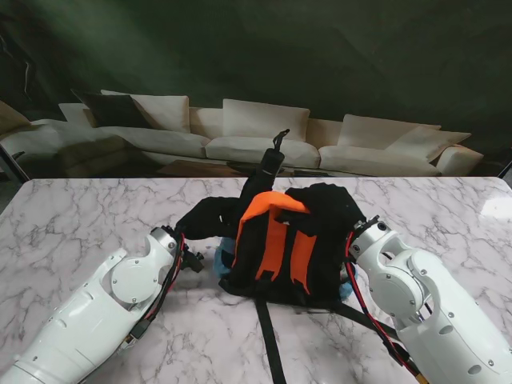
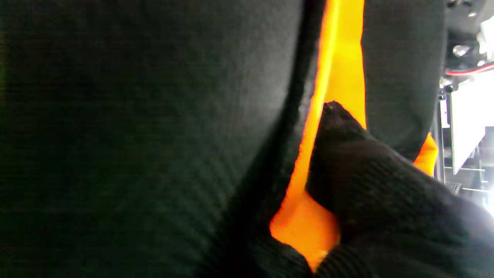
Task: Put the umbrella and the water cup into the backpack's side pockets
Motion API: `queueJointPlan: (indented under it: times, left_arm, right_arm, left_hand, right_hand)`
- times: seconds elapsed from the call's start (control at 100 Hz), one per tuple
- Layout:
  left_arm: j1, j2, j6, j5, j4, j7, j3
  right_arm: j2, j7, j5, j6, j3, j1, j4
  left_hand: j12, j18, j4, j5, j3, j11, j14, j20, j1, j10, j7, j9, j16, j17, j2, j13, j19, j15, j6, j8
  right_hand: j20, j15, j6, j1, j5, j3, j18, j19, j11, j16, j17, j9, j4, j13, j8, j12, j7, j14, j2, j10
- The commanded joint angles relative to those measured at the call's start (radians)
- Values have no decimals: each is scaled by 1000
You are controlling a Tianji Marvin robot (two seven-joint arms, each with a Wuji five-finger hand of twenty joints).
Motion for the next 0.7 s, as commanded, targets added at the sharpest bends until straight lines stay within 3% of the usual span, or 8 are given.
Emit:
queueJointPlan:
  times: [0.0,0.19,0.4,0.57,0.69]
  left_arm:
    - [-10,-6,-28,24,7,-22,17]
    - [6,-13,-75,11,-6,11,18]
    - [29,2,-114,-26,-37,-44,13]
    - [-6,14,-167,59,17,-49,30]
    - [-44,12,-202,132,73,-15,57]
  right_arm:
    - [-4,6,0,0,-10,1,10]
    - [-4,8,1,1,-14,5,12]
    - [-5,7,3,9,-16,9,15]
    - [-6,6,7,12,-22,15,18]
    - [-5,8,9,11,-29,21,21]
  left_hand:
    - [-8,-73,51,89,135,-4,-54,-9,188,-156,89,20,-4,-48,140,-18,-34,-27,-249,-6]
    - [-75,-73,52,100,132,-23,-64,-7,183,-158,83,30,-15,-56,133,-4,-52,-77,-248,-62]
    - [-104,-63,52,120,131,-30,-71,-6,178,-170,89,35,-33,-65,126,6,-56,-87,-270,-85]
    - [-111,-67,51,123,133,-30,-77,-8,177,-179,102,28,-41,-75,124,1,-66,-102,-290,-82]
    - [-141,-74,53,111,141,-5,-84,-10,172,-197,93,-25,-51,-79,133,-3,-79,-130,-313,-91]
  right_hand:
    - [-2,13,-184,137,42,96,-7,37,-6,-3,5,-11,42,21,24,-3,75,6,72,-23]
    - [-2,13,-185,137,42,96,-7,37,-7,-3,5,-11,42,21,24,-2,75,6,72,-23]
    - [-2,14,-184,137,42,95,-7,37,-7,-2,5,-12,42,21,24,-2,75,6,73,-23]
    - [-2,15,-183,138,42,95,-7,37,-6,-2,5,-12,42,21,24,-2,75,6,73,-22]
    - [-2,15,-184,138,43,95,-7,37,-6,-2,5,-11,42,21,24,-2,75,6,73,-23]
